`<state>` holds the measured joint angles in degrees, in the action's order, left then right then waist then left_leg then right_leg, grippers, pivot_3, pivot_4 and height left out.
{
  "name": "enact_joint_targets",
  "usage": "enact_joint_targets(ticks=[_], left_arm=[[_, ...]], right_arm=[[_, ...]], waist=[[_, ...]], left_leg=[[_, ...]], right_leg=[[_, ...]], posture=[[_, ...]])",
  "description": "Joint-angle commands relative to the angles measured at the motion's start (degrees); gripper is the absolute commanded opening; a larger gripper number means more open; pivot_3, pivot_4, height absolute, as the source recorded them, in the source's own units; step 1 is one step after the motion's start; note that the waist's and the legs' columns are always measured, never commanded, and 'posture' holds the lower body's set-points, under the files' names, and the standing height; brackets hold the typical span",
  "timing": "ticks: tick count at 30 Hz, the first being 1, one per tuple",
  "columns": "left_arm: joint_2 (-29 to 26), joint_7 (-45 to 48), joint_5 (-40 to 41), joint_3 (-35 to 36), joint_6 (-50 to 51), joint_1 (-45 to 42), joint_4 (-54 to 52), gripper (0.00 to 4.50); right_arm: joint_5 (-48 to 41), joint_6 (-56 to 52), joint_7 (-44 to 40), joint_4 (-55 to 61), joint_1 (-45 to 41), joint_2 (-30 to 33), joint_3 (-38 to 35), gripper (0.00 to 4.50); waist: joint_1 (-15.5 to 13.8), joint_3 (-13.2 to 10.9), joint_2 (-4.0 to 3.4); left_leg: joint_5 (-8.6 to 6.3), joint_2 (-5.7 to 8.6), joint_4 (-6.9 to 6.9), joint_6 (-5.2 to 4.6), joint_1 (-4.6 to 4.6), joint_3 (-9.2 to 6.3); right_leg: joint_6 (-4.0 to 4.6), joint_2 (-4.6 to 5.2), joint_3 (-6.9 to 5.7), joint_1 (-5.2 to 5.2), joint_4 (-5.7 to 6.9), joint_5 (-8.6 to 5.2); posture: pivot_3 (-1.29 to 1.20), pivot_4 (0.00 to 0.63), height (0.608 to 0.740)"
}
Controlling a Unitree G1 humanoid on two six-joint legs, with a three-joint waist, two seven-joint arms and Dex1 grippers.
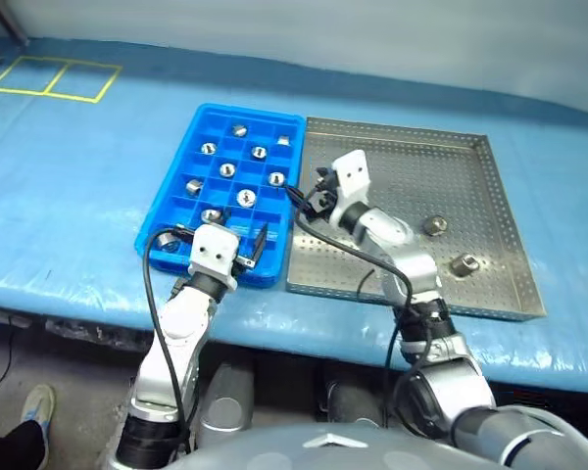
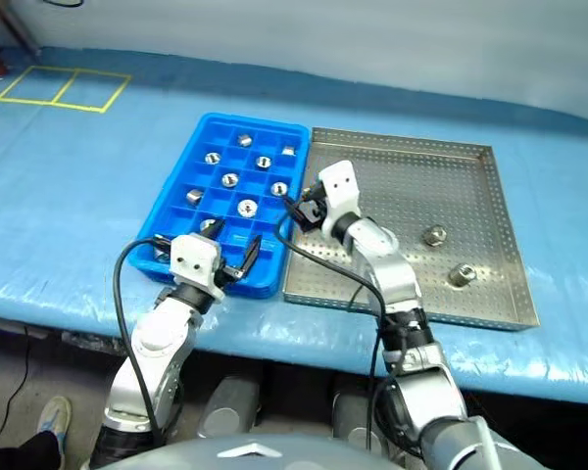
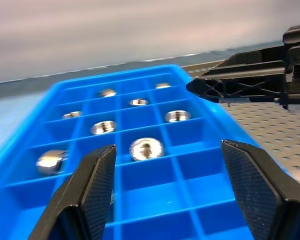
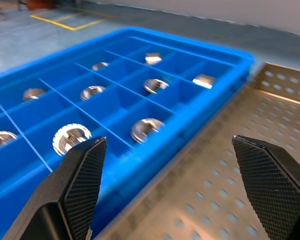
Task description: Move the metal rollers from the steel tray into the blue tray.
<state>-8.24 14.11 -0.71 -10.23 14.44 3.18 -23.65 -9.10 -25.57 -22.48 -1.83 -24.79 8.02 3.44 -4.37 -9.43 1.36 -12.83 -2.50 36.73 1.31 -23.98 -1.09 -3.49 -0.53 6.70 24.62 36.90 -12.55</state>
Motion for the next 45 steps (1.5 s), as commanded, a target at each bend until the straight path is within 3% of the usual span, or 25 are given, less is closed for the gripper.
enact_joint_targets(ticks=[1,9,15,23,29,37,45], left_arm=[[-0.5,3.9,2.2,-1.4,-1.7,-4.2,2.4,3.68],[-0.4,7.9,3.0,-3.5,-3.8,-9.1,8.0,3.68],[-0.1,9.1,3.0,-4.0,-4.6,-9.9,10.2,3.68],[0.3,8.6,2.8,-3.8,-5.5,-9.2,10.1,3.68],[0.4,8.0,2.8,-3.7,-5.6,-8.4,9.4,3.68],[0.6,7.4,2.6,-3.6,-5.6,-8.0,8.9,3.68],[1.5,1.5,0.9,-1.2,-5.2,-3.8,4.7,3.68]], right_arm=[[-1.2,-3.5,2.3,9.3,3.0,2.2,-3.9,4.25],[-0.7,-7.5,9.4,15.8,8.0,5.6,-11.1,4.25],[-2.6,-17.5,11.2,16.6,9.3,6.7,-13.4,4.25],[-3.6,-26.0,14.4,13.7,8.6,6.9,-16.0,4.25],[-3.2,-25.2,14.1,9.7,8.0,7.5,-15.4,4.25],[-2.5,-21.2,13.0,10.5,7.6,7.9,-13.1,1.77],[-5.4,-7.3,4.9,12.7,2.1,4.0,-6.6,1.71]], waist=[[1.8,0.0,-0.06],[8.6,0.1,-0.16],[11.4,0.1,-0.24],[12.3,0.2,-0.26],[12.3,0.2,-0.27],[12.1,0.2,-0.28],[11.3,0.2,-0.29]], left_leg=[[0.0,0.0,0.02,0.0,0.0,0.0],[-0.03,0.02,0.32,-0.07,0.06,0.07],[-0.02,0.01,0.36,-0.09,0.14,0.1],[-0.01,0.04,0.39,-0.1,0.14,0.11],[-0.01,0.05,0.39,-0.11,0.14,0.11],[-0.01,0.05,0.39,-0.11,0.13,0.11],[-0.01,0.03,0.38,-0.12,0.16,0.09]], right_leg=[[-0.02,0.0,0.01,0.0,0.02,0.01],[-0.51,-0.01,0.16,-0.15,0.05,0.22],[-0.68,-0.05,0.27,-0.2,0.11,0.32],[-0.72,-0.04,0.33,-0.21,0.12,0.35],[-0.74,-0.04,0.34,-0.21,0.11,0.35],[-0.76,-0.04,0.34,-0.21,0.11,0.37],[-0.79,-0.07,0.34,-0.21,0.16,0.39]], posture=[[0.0,0.15,0.74],[-0.12,0.15,0.74],[-0.15,0.15,0.74],[-0.13,0.15,0.74],[-0.11,0.15,0.74],[-0.08,0.15,0.74],[0.05,0.15,0.74]])
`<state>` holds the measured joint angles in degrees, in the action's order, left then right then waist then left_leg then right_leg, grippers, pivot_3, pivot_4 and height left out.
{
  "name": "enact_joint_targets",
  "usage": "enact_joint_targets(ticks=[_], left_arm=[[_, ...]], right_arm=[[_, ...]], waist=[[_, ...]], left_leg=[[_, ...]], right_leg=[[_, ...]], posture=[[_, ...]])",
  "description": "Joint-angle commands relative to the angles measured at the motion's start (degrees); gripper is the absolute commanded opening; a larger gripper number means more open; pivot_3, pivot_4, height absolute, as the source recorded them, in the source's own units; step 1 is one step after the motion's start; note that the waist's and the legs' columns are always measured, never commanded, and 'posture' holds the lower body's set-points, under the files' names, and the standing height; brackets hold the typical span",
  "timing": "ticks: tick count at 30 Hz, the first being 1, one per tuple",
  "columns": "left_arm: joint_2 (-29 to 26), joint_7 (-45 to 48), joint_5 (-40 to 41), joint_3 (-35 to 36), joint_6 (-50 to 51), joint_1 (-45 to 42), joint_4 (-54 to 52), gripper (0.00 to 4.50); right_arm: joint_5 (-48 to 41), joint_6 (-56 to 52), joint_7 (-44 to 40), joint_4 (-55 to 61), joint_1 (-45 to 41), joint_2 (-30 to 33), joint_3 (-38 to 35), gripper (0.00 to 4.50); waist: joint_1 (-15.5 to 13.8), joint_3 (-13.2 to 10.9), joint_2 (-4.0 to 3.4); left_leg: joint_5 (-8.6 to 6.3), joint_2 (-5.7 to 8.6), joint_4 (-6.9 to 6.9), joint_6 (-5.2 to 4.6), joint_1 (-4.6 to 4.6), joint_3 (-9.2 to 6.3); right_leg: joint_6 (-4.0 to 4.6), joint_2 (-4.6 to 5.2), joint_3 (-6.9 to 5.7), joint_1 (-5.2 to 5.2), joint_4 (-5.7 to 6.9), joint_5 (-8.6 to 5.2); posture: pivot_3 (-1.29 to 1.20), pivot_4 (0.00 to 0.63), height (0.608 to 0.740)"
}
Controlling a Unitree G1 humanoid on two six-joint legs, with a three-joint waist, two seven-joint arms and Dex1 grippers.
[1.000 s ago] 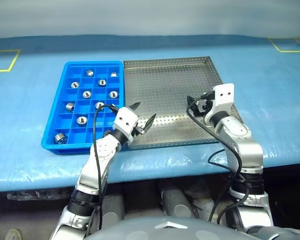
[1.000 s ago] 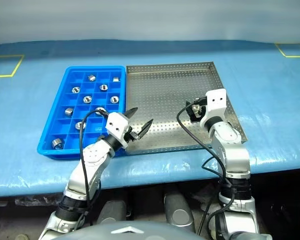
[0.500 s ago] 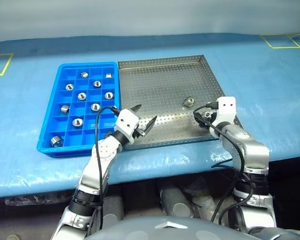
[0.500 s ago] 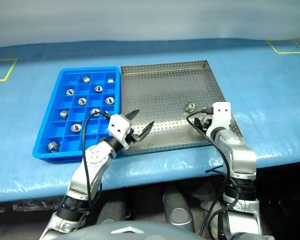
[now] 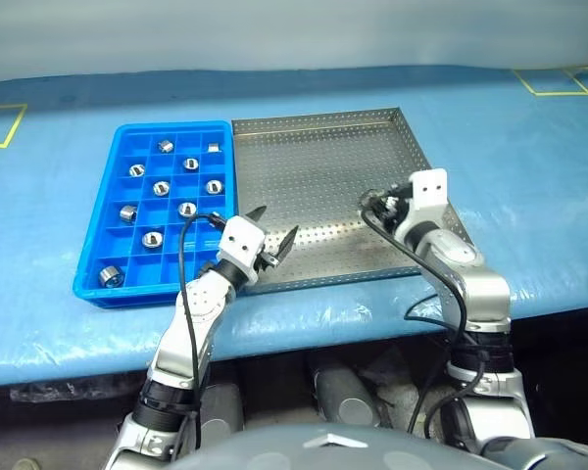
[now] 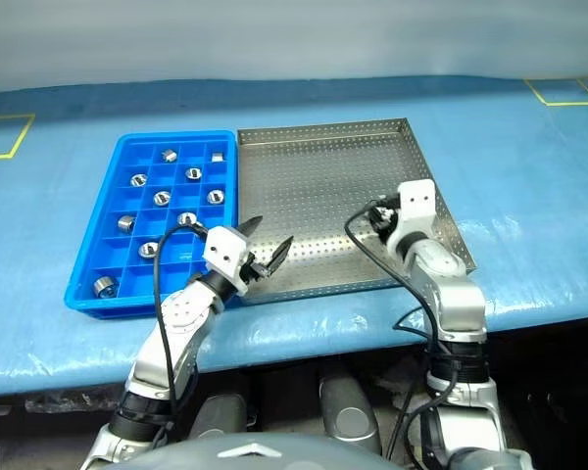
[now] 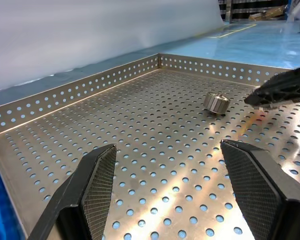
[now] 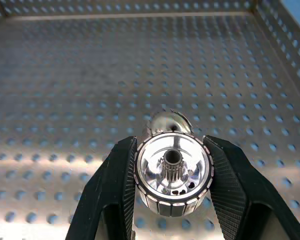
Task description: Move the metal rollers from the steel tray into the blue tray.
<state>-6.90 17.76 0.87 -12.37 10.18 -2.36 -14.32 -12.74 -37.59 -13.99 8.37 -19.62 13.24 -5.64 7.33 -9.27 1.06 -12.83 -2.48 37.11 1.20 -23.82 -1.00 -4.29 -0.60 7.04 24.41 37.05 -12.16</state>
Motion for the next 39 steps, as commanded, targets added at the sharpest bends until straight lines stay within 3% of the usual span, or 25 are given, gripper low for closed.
enact_joint_targets(ticks=[1,14,20,27,35,36,39], left_arm=[[0.1,-2.7,-0.9,1.1,-0.8,2.7,-5.4,3.68],[2.4,-11.8,-3.4,2.2,-0.4,17.9,-16.7,3.68],[3.8,-14.6,-4.1,2.6,-0.9,22.6,-19.7,3.68],[3.9,-15.6,-4.3,2.2,-0.9,23.1,-20.1,3.68],[3.3,-14.4,-3.8,2.7,-0.1,20.8,-19.2,3.68],[3.3,-14.2,-3.7,2.7,-0.1,20.6,-19.0,3.68],[3.2,-13.6,-3.4,2.5,-0.1,19.8,-18.7,3.68]], right_arm=[[-1.8,5.7,-4.9,1.8,-4.1,-1.8,4.0,1.71],[-1.3,12.3,-19.9,-11.6,-12.0,-10.2,20.2,1.71],[3.4,11.2,-21.9,-18.4,-14.4,-9.4,25.8,1.71],[6.1,10.1,-22.6,-20.8,-14.9,-8.4,26.9,1.71],[5.0,8.8,-28.3,-16.5,-12.6,-5.0,27.5,4.28],[5.2,9.2,-27.9,-16.1,-12.3,-4.8,27.3,4.47],[5.5,10.9,-24.4,-16.3,-12.1,-5.7,24.2,4.47]], waist=[[-0.6,0.0,0.0],[-10.7,0.0,0.01],[-15.7,0.0,0.03],[-19.4,0.0,0.03],[-21.7,0.0,0.03],[-21.9,0.0,0.03],[-22.2,0.0,0.03]], left_leg=[[0.0,0.0,0.0,0.0,0.01,-0.02],[0.0,-0.01,-0.05,0.0,-0.01,-0.08],[0.0,-0.01,-0.02,0.01,-0.02,-0.06],[-0.01,-0.02,-0.05,0.03,-0.07,-0.01],[-0.04,-0.04,-0.05,0.07,-0.13,0.03],[-0.05,-0.04,-0.05,0.08,-0.17,0.04],[-0.09,-0.05,-0.05,0.11,-0.2,0.06]], right_leg=[[0.0,-0.01,-0.01,0.0,0.01,0.0],[0.2,0.02,-0.18,0.03,-0.02,-0.07],[0.47,0.04,-0.22,0.05,-0.06,-0.25],[0.5,0.04,-0.24,0.15,-0.11,-0.27],[0.51,0.05,-0.26,0.22,-0.18,-0.28],[0.51,0.05,-0.25,0.23,-0.2,-0.28],[0.52,0.05,-0.26,0.26,-0.22,-0.29]], posture=[[0.08,0.15,0.74],[0.43,0.15,0.74],[0.51,0.15,0.74],[0.51,0.15,0.74],[0.47,0.15,0.74],[0.45,0.15,0.74],[0.43,0.15,0.74]])
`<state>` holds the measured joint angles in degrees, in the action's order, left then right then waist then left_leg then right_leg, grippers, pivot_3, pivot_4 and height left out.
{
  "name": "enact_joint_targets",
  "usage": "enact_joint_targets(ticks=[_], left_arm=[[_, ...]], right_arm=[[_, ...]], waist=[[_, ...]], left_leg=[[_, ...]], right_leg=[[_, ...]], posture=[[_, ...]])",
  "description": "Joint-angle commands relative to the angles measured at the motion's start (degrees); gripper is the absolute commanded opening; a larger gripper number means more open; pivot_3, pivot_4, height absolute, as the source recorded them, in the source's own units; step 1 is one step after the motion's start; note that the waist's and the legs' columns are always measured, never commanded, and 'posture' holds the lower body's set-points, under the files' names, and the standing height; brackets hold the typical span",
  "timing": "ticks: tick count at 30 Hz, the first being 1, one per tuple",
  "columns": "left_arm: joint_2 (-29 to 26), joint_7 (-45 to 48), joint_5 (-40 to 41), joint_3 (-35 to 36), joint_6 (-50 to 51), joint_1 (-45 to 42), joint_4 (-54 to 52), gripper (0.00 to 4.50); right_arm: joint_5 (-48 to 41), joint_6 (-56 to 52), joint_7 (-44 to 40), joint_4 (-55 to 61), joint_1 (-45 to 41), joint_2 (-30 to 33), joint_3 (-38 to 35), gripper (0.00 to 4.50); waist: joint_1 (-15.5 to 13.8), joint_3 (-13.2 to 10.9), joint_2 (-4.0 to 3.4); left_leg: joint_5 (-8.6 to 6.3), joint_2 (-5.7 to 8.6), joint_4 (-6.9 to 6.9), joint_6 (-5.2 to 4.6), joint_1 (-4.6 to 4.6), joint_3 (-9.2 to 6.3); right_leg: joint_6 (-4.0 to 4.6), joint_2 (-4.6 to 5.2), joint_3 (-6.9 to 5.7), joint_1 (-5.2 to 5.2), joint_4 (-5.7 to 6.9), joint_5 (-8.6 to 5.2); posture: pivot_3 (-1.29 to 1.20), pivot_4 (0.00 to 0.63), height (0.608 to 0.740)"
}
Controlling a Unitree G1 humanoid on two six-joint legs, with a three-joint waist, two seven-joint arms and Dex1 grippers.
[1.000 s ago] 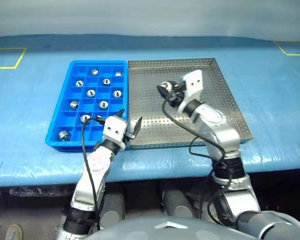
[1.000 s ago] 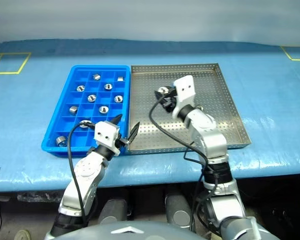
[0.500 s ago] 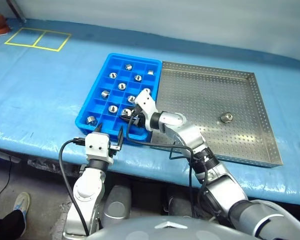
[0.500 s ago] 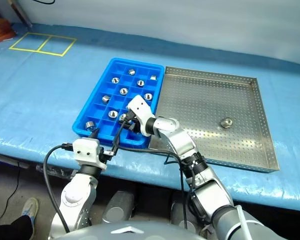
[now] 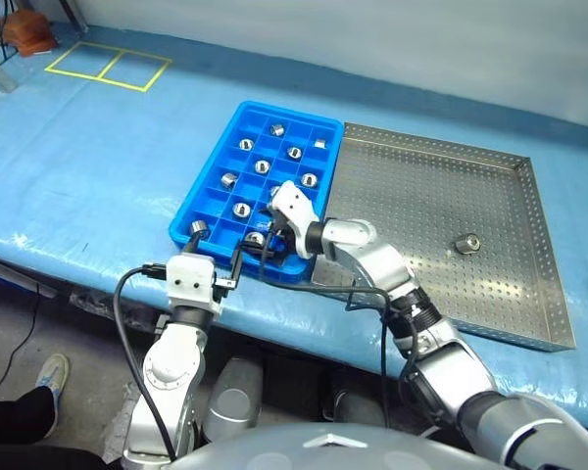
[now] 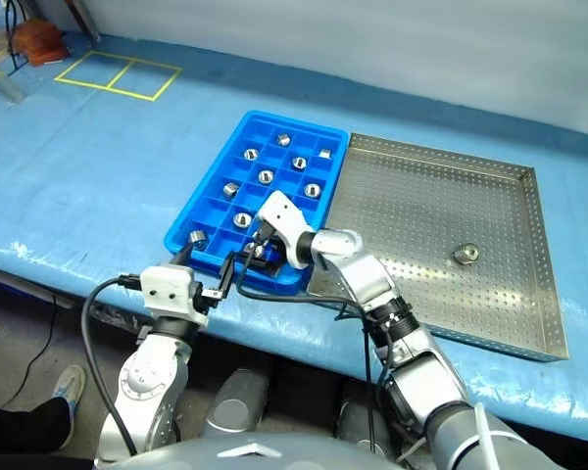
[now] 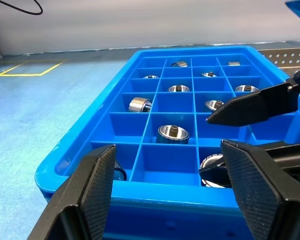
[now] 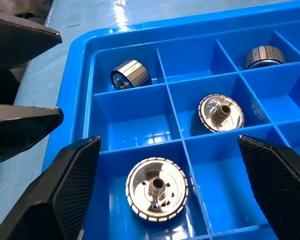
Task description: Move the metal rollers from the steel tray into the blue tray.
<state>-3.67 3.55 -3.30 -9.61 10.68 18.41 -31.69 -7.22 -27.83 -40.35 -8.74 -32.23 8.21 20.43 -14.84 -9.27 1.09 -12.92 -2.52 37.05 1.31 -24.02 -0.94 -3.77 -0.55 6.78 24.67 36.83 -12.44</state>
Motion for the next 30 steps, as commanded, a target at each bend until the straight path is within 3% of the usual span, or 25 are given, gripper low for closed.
enact_joint_targets(ticks=[1,9,21,30], left_arm=[[-0.2,1.1,0.8,-0.4,-0.4,-1.6,-1.0,3.68],[-2.5,7.9,3.0,-2.9,2.2,-9.7,3.9,3.68],[-3.4,14.9,4.4,-6.7,2.5,-18.6,11.4,3.68],[-3.2,16.6,4.8,-7.4,2.1,-20.2,13.3,3.68]], right_arm=[[-0.5,1.8,4.0,0.8,0.5,-1.3,-4.0,4.47],[-1.2,2.9,17.6,3.4,1.6,-1.5,-17.6,4.47],[1.8,-3.0,35.7,9.1,7.7,1.9,-29.6,4.47],[-2.0,-11.5,33.3,8.0,10.0,2.5,-30.8,4.47]], waist=[[0.0,0.0,0.0],[1.5,0.0,0.0],[13.1,0.0,-0.09],[18.7,0.1,-0.18]], left_leg=[[0.0,-0.01,0.0,0.0,-0.02,0.0],[0.01,-0.01,0.09,0.01,-0.12,0.03],[-0.01,-0.01,0.04,-0.04,-0.02,0.03],[0.04,-0.01,0.06,-0.11,0.2,0.02]], right_leg=[[0.01,-0.01,-0.02,0.02,0.01,0.0],[-0.02,0.0,-0.03,0.05,-0.01,0.01],[0.16,0.0,0.05,-0.09,0.05,0.22],[-0.36,-0.04,0.17,-0.24,0.19,0.24]], posture=[[0.41,0.15,0.74],[0.24,0.15,0.74],[0.02,0.15,0.74],[-0.02,0.15,0.74]])
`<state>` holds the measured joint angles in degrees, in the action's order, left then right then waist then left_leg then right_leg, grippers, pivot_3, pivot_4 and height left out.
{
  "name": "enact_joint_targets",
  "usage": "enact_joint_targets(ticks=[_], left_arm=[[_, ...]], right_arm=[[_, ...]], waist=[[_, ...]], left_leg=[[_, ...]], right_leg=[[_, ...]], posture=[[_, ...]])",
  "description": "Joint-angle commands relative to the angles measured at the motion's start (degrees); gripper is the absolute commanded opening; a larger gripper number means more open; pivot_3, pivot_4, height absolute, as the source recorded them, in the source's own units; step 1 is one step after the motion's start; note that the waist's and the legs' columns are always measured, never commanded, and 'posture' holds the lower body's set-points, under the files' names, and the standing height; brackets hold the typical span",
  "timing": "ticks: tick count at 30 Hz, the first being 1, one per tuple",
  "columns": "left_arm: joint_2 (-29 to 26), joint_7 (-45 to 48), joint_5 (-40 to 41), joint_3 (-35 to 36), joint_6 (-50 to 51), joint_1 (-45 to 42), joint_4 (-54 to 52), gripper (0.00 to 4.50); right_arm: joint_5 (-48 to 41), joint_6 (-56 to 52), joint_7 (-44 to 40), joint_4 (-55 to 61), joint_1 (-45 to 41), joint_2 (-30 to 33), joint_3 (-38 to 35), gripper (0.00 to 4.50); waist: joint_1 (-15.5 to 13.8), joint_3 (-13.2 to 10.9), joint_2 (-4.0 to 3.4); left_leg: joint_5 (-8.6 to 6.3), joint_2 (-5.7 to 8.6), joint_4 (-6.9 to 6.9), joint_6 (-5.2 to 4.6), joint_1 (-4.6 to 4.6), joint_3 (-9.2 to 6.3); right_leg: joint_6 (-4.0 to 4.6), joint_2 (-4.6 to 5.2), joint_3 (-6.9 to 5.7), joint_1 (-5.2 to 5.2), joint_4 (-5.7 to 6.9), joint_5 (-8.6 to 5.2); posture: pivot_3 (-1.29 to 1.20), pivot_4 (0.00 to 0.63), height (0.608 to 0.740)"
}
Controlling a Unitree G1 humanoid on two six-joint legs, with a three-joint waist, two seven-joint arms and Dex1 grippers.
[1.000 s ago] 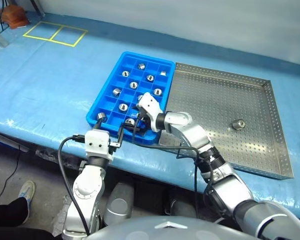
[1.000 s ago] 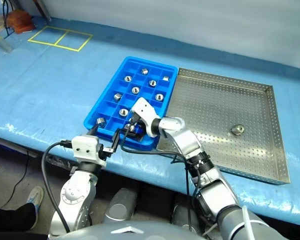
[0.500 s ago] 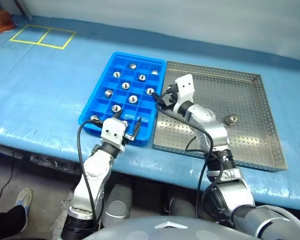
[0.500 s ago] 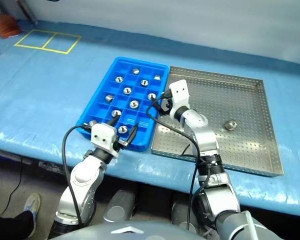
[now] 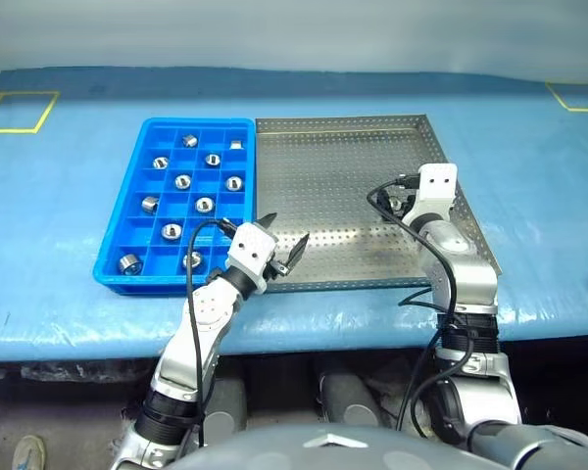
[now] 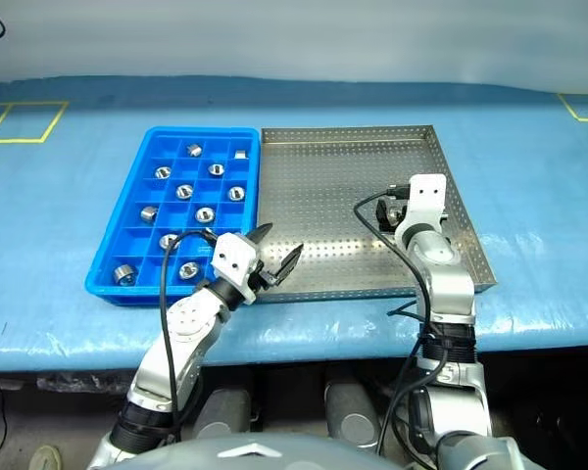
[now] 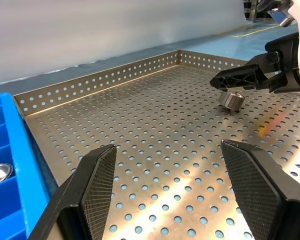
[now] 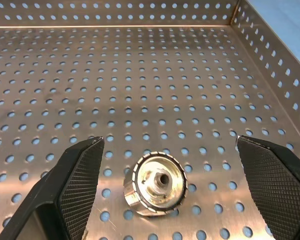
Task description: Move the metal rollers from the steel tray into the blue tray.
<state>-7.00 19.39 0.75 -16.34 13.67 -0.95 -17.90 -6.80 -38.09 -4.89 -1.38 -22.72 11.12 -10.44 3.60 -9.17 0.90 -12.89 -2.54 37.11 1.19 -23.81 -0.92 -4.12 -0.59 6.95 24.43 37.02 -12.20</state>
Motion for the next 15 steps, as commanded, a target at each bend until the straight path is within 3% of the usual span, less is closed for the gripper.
enact_joint_targets(ticks=[1,6,9,15], left_arm=[[0.2,0.9,0.8,-0.7,-0.9,-0.9,-0.4,3.68],[0.4,0.7,0.7,-0.3,-1.0,-0.6,-0.7,3.68],[0.4,0.4,0.5,-0.1,-1.0,-0.2,-1.1,3.68],[0.5,-0.3,0.4,0.3,-1.1,0.5,-1.7,3.68]], right_arm=[[-3.2,-1.5,-2.6,-0.2,0.3,-0.9,-0.2,4.47],[-5.3,-1.0,-2.7,-5.5,-2.2,-2.5,-1.7,4.47],[-4.5,0.6,-2.2,-9.1,-3.5,-2.5,-1.2,3.94],[-3.0,4.7,-1.4,-11.8,-4.3,-2.5,-0.3,1.93]], waist=[[0.4,0.0,-0.01],[0.9,0.0,-0.01],[0.9,0.0,-0.01],[0.7,0.0,-0.02]], left_leg=[[0.0,0.01,0.01,0.0,0.01,0.0],[0.01,0.03,0.05,-0.02,0.0,0.02],[0.02,0.03,0.1,-0.03,0.02,0.03],[0.03,0.04,0.07,-0.05,0.02,0.01]], right_leg=[[-0.01,0.0,0.01,-0.02,0.0,0.0],[-0.05,0.01,0.07,-0.03,0.0,0.03],[-0.07,0.01,0.08,-0.07,-0.01,0.05],[-0.1,0.01,0.08,-0.08,-0.03,0.07]], posture=[[-0.02,0.15,0.74],[-0.01,0.15,0.74],[0.01,0.15,0.74],[0.03,0.15,0.74]])
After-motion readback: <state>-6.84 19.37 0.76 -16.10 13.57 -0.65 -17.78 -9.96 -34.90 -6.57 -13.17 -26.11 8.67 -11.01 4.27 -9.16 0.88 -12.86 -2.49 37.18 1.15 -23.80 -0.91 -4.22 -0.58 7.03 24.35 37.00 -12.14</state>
